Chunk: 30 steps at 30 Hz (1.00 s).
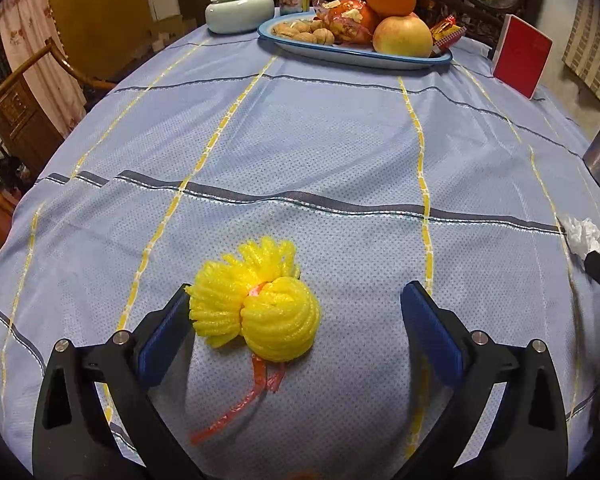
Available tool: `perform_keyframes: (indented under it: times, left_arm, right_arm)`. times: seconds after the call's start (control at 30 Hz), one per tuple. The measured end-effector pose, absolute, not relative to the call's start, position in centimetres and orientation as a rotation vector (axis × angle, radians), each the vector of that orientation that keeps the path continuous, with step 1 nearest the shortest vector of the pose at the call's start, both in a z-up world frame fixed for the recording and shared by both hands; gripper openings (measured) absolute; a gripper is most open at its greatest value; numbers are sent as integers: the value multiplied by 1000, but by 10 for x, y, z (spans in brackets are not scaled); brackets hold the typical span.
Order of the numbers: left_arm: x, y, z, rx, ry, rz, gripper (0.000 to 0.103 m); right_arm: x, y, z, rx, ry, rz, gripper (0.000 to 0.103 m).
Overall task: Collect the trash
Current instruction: 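Grasp the yellow mesh fruit net with the left tool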
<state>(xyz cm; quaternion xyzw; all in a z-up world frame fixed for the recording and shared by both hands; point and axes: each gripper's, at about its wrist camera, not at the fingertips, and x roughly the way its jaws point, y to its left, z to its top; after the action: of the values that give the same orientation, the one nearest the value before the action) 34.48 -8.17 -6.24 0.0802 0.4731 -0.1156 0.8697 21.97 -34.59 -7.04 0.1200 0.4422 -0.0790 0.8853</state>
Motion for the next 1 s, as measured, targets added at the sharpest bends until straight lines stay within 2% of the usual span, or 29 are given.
perform_keyframes:
  times: [0.73,1.0]
  left_arm:
    - [343,-80,-61,173,1003,-250,97]
    - [344,-62,-57,81,1013,-265,97]
  right_arm:
    - [222,-352,-78,290,948,-157,93]
    - [222,-351,-78,284,952,-156,94]
